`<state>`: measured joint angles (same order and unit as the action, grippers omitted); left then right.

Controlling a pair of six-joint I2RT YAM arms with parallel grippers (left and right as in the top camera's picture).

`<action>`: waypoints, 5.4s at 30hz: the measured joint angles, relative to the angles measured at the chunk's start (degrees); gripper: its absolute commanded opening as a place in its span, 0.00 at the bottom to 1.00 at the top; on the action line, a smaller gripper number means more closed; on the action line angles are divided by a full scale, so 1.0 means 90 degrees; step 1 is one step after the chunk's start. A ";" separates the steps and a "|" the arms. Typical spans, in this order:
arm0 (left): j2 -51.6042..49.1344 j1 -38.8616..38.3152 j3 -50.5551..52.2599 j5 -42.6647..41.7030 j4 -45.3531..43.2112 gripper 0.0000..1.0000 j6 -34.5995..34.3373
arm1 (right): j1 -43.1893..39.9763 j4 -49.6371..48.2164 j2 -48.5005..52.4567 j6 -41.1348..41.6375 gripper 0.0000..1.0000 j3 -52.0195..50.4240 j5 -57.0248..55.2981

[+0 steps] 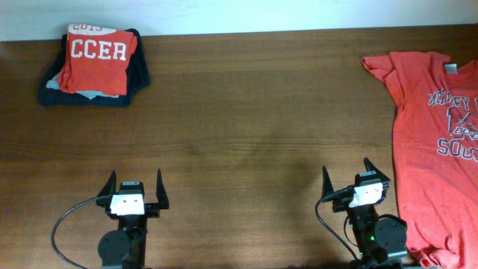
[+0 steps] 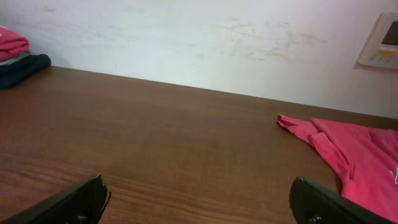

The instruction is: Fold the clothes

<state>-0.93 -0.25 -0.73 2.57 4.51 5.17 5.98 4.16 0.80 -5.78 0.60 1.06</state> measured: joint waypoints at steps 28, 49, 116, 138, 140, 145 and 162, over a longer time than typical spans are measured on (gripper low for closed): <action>0.0000 0.0000 0.0000 0.0000 0.0000 0.99 0.0000 | 0.0000 0.0000 0.0000 -0.0002 0.99 0.0000 0.0000; 0.0000 0.0000 0.0000 0.0000 0.0000 0.99 0.0000 | 0.0000 0.0000 0.0000 -0.0005 0.99 0.0000 0.0000; 0.0015 0.0000 0.0000 0.0000 0.0002 0.99 0.0000 | -0.2125 0.6441 1.0477 0.0209 0.98 1.2169 0.0607; 0.0015 0.0000 0.0000 0.0000 0.0002 0.99 0.0000 | -0.3096 0.5161 1.4285 0.0189 0.59 1.2779 0.1032; 0.0015 0.0000 0.0000 0.0000 0.0000 0.99 0.0000 | -0.3096 0.4993 1.4513 0.0189 0.59 1.2779 0.0974; 0.0015 0.0000 0.0000 0.0000 0.0002 0.99 0.0000 | -0.3096 0.4595 1.4829 0.0165 0.57 1.2779 0.0889; 0.0015 0.0000 0.0000 0.0000 0.0000 0.99 0.0000 | -0.2892 0.3704 1.5322 -0.0493 0.52 1.2779 0.0656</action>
<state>-0.80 -0.25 -0.73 2.57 4.51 5.17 -20.05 37.50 138.69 -10.22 115.61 6.96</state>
